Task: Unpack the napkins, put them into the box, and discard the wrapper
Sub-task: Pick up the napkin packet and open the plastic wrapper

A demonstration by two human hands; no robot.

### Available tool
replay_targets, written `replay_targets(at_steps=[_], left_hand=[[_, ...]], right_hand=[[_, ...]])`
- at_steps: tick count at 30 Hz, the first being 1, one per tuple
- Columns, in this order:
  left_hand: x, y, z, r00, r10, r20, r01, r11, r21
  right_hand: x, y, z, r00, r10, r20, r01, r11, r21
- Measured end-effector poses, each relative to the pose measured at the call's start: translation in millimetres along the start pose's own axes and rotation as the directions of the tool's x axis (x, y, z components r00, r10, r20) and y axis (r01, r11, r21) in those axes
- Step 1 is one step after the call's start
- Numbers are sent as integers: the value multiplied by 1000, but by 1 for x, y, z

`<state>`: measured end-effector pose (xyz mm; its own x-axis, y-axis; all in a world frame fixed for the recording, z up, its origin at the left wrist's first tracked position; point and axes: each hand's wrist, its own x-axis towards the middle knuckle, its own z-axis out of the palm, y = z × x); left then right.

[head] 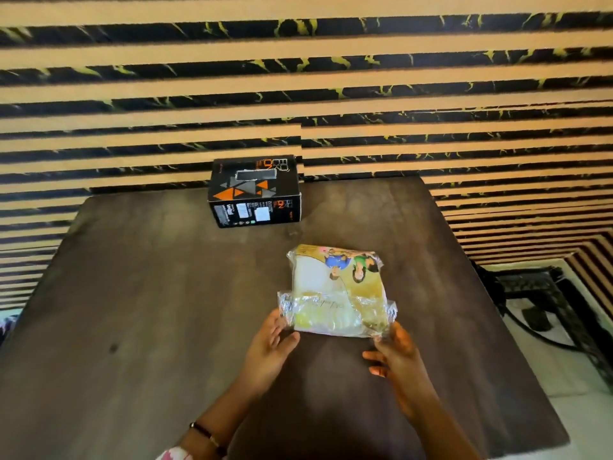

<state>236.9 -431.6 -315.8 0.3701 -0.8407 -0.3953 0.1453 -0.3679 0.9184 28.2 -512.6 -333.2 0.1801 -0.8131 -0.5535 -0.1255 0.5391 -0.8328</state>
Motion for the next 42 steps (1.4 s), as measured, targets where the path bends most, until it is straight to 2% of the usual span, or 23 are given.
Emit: replay_targets(at_steps=[7, 9, 11, 12, 14, 16, 17, 19, 20, 22, 24, 26, 28, 31, 33, 38, 42], left_hand=[[-31, -17, -26, 992, 51, 112, -60, 995, 77], [-36, -22, -31, 990, 80, 119, -98, 983, 153], [-40, -25, -33, 986, 130, 105, -152, 960, 236], [-42, -23, -33, 981, 165, 97, -186, 943, 275], [-43, -16, -32, 955, 288, 73, -293, 874, 388], [-38, -8, -29, 897, 435, 75, -406, 744, 531], [-33, -4, -27, 868, 485, 104, -446, 671, 592], [-21, 5, -21, 830, 522, 197, -490, 514, 704], [-14, 10, -16, 821, 517, 243, -495, 432, 754], [-3, 17, -8, 826, 463, 323, -488, 299, 820], [8, 21, -2, 839, 391, 379, -482, 207, 852], [15, 24, 3, 861, 320, 396, -461, 161, 873], [20, 23, 6, 888, 261, 378, -427, 164, 889], [22, 18, 8, 918, 216, 333, -376, 207, 903], [21, 15, 9, 927, 212, 309, -356, 233, 905], [18, 11, 13, 951, 196, 241, -294, 319, 901], [16, 8, 17, 955, 202, 216, -270, 299, 915]], right_hand=[[-30, 14, 14, 993, -65, -95, 59, 997, -59], [-36, 12, 20, 966, -163, -199, 112, 963, -245], [-41, 6, 26, 886, -335, -322, 94, 809, -581], [-43, 1, 29, 829, -455, -326, 106, 699, -707], [-44, -8, 36, 716, -671, -191, 225, 482, -847], [-39, -15, 45, 656, -752, -70, 306, 350, -885], [-36, -18, 49, 673, -739, -29, 319, 325, -890], [-29, -28, 57, 774, -631, 57, 293, 277, -915], [-26, -33, 60, 836, -541, 94, 271, 258, -928], [-17, -37, 64, 898, -425, 109, 232, 249, -940], [-14, -45, 67, 918, -390, 68, 196, 299, -934], [-14, -54, 71, 938, -347, -1, 140, 382, -913], [-10, -59, 74, 946, -319, -54, 90, 420, -903], [1, -61, 81, 946, -316, -65, 61, 372, -926], [5, -62, 83, 947, -312, -71, 55, 377, -925], [7, -56, 84, 922, -387, 10, 138, 304, -942], [14, -51, 77, 902, -420, 102, 227, 260, -939]])
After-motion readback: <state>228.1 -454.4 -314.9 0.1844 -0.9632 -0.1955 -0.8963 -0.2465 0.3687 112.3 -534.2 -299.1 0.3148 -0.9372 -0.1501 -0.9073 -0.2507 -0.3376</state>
